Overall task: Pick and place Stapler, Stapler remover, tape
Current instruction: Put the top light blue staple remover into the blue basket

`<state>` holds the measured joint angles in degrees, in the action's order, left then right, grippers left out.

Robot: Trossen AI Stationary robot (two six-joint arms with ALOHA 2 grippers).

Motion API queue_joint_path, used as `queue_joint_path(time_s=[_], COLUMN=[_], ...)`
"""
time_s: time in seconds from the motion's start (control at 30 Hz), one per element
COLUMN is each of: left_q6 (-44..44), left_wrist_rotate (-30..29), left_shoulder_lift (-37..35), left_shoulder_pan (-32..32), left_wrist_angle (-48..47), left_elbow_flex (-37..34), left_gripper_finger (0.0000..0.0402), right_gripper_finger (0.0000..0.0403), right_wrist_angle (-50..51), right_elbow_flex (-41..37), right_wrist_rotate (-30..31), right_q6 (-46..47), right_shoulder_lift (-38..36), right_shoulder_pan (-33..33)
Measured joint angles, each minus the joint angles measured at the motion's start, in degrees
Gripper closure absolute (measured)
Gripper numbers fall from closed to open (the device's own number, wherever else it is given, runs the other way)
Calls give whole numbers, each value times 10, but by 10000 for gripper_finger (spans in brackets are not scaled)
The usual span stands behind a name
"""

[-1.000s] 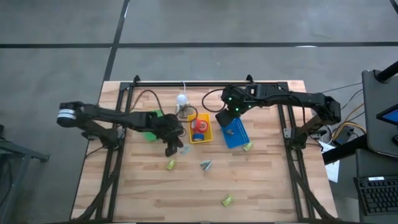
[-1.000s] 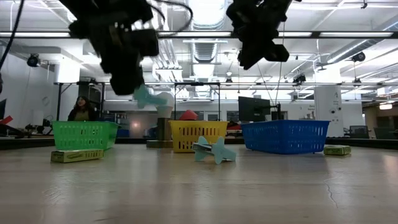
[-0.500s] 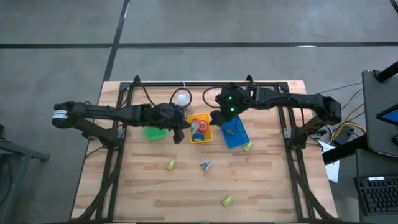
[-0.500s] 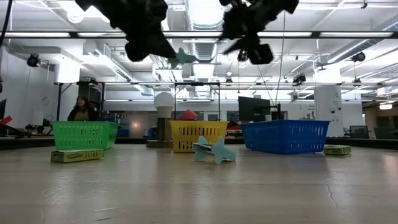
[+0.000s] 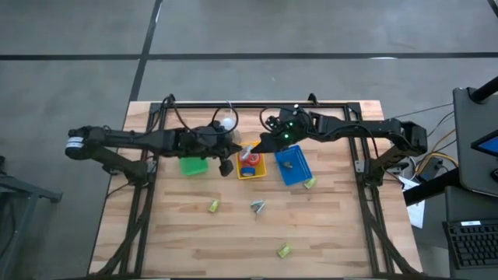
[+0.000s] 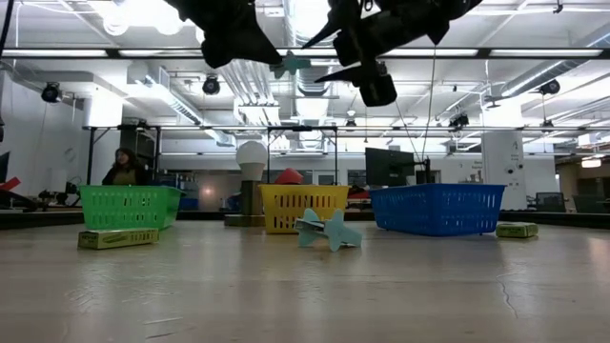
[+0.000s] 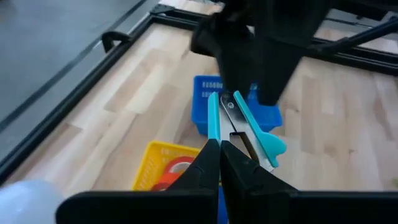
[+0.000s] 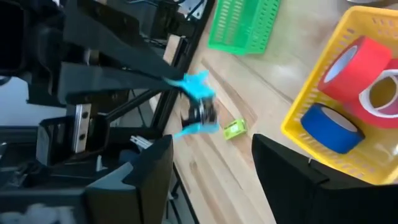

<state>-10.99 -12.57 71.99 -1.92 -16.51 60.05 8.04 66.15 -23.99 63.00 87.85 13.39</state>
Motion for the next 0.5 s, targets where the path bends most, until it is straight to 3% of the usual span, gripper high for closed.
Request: queue_joint_path(time_s=[0.27,0.5], left_q6=[-4,-2], left_wrist_rotate=[13,12], left_shoulder_lift=[1,1], left_shoulder_pan=[4,4], left_wrist_angle=[1,4], left_elbow_flex=[3,2], left_gripper_finger=[398,398], right_gripper_finger=[192,252], right_wrist_angle=[-44,-40], right_elbow_flex=[0,-1], right_wrist_rotate=[15,8], right_q6=[-3,-1], right_shoulder_lift=[3,4], right_shoulder_pan=[0,0])
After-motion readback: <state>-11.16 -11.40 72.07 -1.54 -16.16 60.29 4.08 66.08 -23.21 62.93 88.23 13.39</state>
